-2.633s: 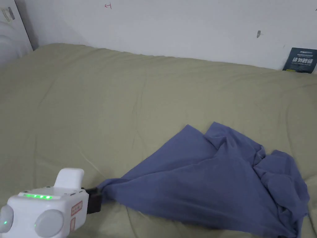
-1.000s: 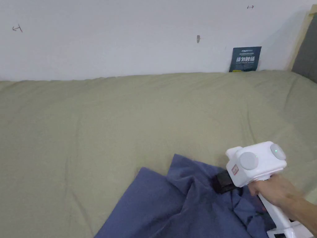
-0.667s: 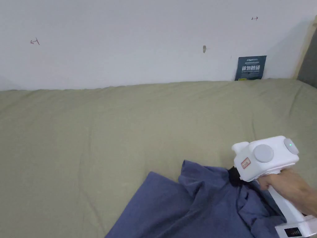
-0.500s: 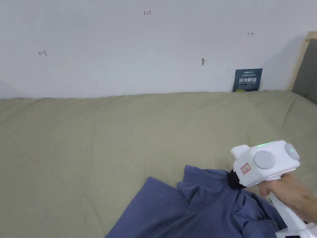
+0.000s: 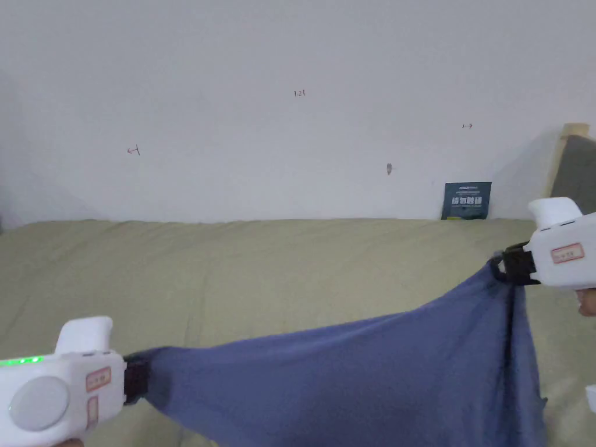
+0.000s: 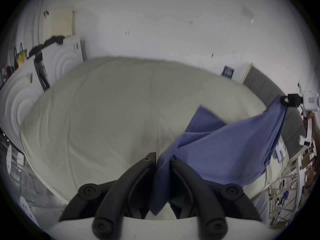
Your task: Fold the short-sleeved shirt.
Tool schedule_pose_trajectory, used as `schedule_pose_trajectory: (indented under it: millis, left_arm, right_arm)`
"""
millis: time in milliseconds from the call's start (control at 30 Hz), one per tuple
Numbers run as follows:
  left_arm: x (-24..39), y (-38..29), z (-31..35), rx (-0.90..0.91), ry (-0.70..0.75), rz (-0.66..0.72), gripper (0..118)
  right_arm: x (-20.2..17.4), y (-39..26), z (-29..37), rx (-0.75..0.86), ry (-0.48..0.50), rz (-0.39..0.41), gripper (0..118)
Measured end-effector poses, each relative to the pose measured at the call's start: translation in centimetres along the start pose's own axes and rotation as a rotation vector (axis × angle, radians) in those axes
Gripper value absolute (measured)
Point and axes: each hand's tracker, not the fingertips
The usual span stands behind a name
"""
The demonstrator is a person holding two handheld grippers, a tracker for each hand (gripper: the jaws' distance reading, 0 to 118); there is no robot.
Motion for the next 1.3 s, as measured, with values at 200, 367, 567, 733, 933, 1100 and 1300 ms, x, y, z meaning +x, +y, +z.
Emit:
schedule_pose_trajectory:
  millis: [200, 367, 567, 733, 933, 1100, 1300]
  left_arm:
    - [3.1, 9.5, 5.4, 0.181, -0.005, -0.015, 8]
    - [4.9, 15.9, 8.7, 0.257, 0.028, -0.039, 8]
    - [6.2, 21.5, 11.1, 0.297, 0.083, -0.037, 8]
    - [6.6, 23.7, 11.8, 0.317, 0.128, -0.032, 8]
    - [7.8, 25.7, 11.2, 0.324, 0.172, -0.068, 8]
    - [8.4, 27.8, 9.1, 0.322, 0.191, -0.070, 8]
    - [9.4, 31.4, 5.2, 0.333, 0.240, -0.106, 8]
  right_arm:
    - [1.7, 3.8, 9.6, 0.170, -0.056, -0.033, 3]
    - [2.1, 6.9, 13.9, 0.274, -0.103, -0.055, 3]
    - [0.8, 10.8, 15.8, 0.350, -0.147, -0.044, 3]
    - [0.1, 13.5, 15.3, 0.369, -0.154, -0.045, 3]
    - [0.7, 16.4, 12.8, 0.361, -0.170, -0.064, 3]
    - [1.6, 19.2, 10.2, 0.352, -0.167, -0.089, 3]
    - [2.0, 22.7, 6.3, 0.346, -0.185, -0.090, 3]
